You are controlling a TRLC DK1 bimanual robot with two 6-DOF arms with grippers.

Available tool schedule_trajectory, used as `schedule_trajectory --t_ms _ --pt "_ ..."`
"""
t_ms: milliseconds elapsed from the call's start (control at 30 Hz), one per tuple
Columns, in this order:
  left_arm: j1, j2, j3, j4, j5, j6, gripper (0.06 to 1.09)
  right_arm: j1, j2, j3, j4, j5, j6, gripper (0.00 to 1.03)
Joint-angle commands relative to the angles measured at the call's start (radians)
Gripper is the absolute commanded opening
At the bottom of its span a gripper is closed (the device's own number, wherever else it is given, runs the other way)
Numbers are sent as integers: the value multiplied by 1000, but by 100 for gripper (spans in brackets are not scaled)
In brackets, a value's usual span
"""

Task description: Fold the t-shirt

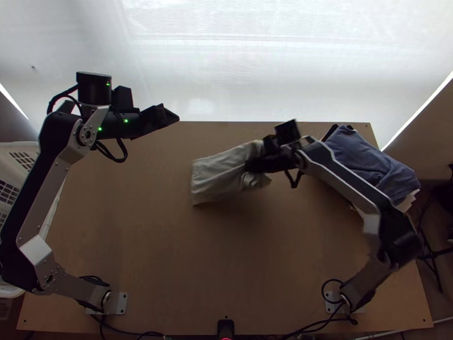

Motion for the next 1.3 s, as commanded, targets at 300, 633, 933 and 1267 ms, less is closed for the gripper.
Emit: schedule_trajectory --t_ms 300,633,933,1267 --pt "-15 13 -5 3 8 -2 105 -345 -347 105 -72 -199 8 3" --pt "-18 8 -7 -9 9 1 105 -644 -310 174 8 -260 8 3" --pt "-23 2 -1 -12 9 8 105 -744 -273 200 22 -278 20 3" --pt "-20 -1 12 -12 11 8 105 -825 -296 117 2 -278 5 3"
